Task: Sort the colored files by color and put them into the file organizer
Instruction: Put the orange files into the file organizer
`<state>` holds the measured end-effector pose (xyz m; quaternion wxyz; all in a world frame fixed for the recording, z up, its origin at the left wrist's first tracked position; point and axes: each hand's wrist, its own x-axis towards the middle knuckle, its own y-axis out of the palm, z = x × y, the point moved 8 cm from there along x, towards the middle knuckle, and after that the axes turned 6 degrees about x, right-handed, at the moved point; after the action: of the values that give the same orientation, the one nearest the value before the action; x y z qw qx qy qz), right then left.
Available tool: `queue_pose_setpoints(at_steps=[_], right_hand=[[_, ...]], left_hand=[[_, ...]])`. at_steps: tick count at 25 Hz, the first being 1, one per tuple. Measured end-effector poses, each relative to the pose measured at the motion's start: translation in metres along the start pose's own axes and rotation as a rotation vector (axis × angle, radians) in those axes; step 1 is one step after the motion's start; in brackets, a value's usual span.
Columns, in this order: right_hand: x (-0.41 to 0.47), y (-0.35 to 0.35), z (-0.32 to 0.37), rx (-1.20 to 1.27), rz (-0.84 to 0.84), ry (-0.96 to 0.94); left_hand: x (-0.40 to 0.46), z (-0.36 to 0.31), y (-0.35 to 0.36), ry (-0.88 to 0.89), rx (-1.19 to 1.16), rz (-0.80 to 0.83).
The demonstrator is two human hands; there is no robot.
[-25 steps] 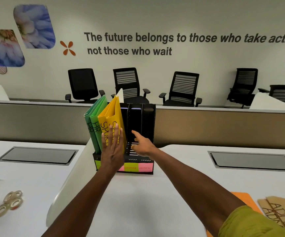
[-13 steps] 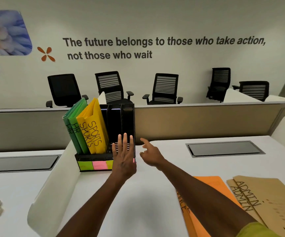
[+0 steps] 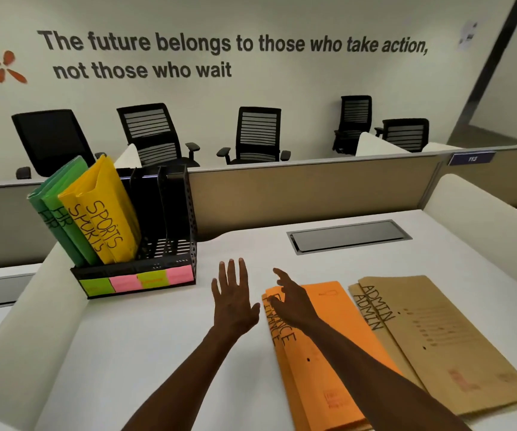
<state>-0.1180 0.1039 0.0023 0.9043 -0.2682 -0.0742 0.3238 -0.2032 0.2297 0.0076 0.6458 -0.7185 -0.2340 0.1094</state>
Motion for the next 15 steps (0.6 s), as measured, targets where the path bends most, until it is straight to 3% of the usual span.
queue_pose_setpoints(at_steps=[4, 10, 15], right_hand=[[-0.034, -0.023, -0.058, -0.068, -0.057, 0.105], [-0.071, -0.049, -0.125, -0.24, -0.124, 0.241], [-0.091, -0.059, -0.166, -0.394, -0.074, 0.41]], left_hand=[[-0.035, -0.036, 0.042, 0.002, -0.1, 0.123], [-0.078, -0.067, 0.087, -0.133, -0.211, 0.295], [-0.091, -0.082, 0.097, -0.231, -0.37, 0.349]])
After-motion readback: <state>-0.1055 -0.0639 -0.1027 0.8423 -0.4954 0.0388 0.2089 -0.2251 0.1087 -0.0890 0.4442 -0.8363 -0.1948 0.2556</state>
